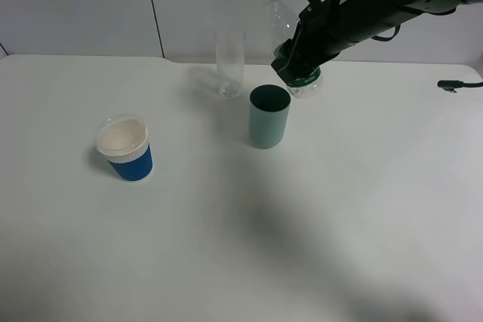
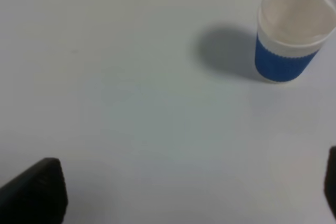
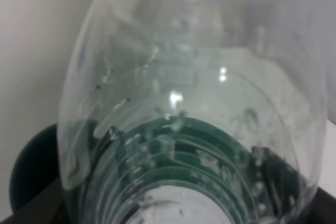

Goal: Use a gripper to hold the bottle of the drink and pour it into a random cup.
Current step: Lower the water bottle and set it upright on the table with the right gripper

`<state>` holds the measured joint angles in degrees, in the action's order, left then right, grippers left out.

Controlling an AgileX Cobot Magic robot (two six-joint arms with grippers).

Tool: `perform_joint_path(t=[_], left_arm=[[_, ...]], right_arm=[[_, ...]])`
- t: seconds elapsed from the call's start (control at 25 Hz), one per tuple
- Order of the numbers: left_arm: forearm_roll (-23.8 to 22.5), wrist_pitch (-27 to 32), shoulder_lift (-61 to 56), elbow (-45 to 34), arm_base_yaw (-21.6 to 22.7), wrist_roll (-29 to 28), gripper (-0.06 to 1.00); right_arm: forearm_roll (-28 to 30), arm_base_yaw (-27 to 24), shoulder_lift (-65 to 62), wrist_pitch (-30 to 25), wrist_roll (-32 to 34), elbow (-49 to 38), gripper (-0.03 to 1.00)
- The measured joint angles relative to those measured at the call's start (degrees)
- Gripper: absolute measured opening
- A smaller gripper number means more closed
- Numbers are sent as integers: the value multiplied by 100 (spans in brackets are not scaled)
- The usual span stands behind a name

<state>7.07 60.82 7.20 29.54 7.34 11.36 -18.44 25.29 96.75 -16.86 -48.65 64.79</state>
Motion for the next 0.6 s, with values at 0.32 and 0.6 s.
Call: perform_joint_path(t=[0.32, 0.6], left_arm=[[0, 5, 0, 0, 0, 0, 99], [0, 5, 0, 0, 0, 0, 99]], right_arm=[[-271, 6, -454, 285, -459, -340, 57], [966, 6, -1181, 1262, 1479, -1432, 57]])
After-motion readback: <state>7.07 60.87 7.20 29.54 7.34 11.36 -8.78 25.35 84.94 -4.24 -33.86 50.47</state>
